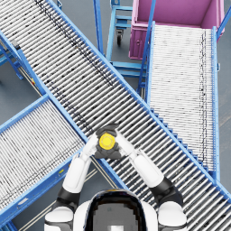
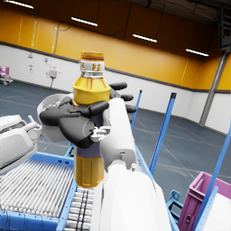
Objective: Pick up the oil and place it on the left assembly line, put the cola on the right, and keep Sprite still
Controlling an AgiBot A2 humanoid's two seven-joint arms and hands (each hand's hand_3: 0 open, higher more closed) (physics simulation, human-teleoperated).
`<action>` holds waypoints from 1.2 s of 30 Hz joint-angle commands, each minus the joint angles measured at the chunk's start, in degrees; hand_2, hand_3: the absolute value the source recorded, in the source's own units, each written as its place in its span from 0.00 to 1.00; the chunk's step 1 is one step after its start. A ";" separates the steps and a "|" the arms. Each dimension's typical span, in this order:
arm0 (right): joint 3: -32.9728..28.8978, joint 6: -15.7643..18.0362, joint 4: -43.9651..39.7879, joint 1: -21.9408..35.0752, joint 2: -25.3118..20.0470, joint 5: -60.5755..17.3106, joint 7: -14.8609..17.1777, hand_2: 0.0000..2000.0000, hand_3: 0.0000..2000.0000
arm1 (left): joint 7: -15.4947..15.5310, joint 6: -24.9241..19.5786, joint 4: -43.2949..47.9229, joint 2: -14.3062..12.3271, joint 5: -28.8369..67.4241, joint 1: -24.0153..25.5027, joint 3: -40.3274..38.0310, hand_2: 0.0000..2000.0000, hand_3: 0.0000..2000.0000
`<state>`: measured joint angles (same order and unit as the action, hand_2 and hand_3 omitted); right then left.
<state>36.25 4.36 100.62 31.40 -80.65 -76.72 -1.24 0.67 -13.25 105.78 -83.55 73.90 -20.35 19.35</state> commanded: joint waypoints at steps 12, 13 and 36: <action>-13.12 -4.33 9.32 -1.34 0.83 0.21 1.19 0.00 0.00 | -0.55 3.32 0.49 -0.10 -0.02 3.93 -22.22 1.00 1.00; -14.02 -4.34 8.99 -1.78 1.00 0.22 1.21 0.00 0.00 | -0.65 3.65 0.12 -0.45 -0.02 4.86 -25.65 1.00 1.00; -12.69 -4.35 3.51 -1.65 -3.61 0.25 1.24 0.00 0.00 | -0.67 12.91 -15.06 7.24 -0.11 2.45 -68.29 0.00 0.00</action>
<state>24.61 0.00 103.94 29.14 -83.95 -76.46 0.00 0.00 -0.25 86.19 -79.47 73.78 -15.81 -47.22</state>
